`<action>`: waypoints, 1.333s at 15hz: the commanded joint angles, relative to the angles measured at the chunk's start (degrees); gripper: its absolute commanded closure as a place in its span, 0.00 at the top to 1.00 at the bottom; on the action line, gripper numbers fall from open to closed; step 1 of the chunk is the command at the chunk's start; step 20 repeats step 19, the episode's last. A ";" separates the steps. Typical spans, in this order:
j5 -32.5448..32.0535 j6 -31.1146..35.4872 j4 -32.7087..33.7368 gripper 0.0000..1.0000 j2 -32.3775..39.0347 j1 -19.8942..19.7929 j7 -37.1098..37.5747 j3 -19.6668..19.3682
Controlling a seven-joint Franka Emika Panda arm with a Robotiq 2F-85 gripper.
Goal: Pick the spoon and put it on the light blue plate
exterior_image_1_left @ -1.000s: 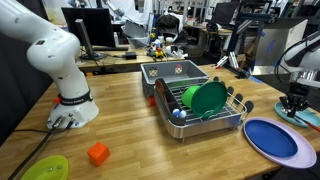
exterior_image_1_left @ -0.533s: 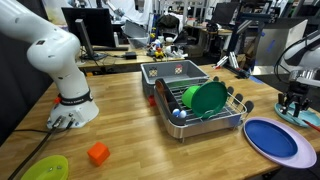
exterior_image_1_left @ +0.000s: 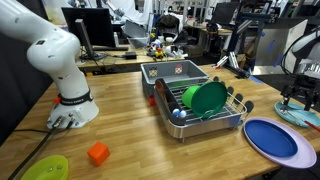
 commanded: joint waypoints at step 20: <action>-2.13 5.84 -13.68 1.00 -11.78 0.29 -3.91 -0.46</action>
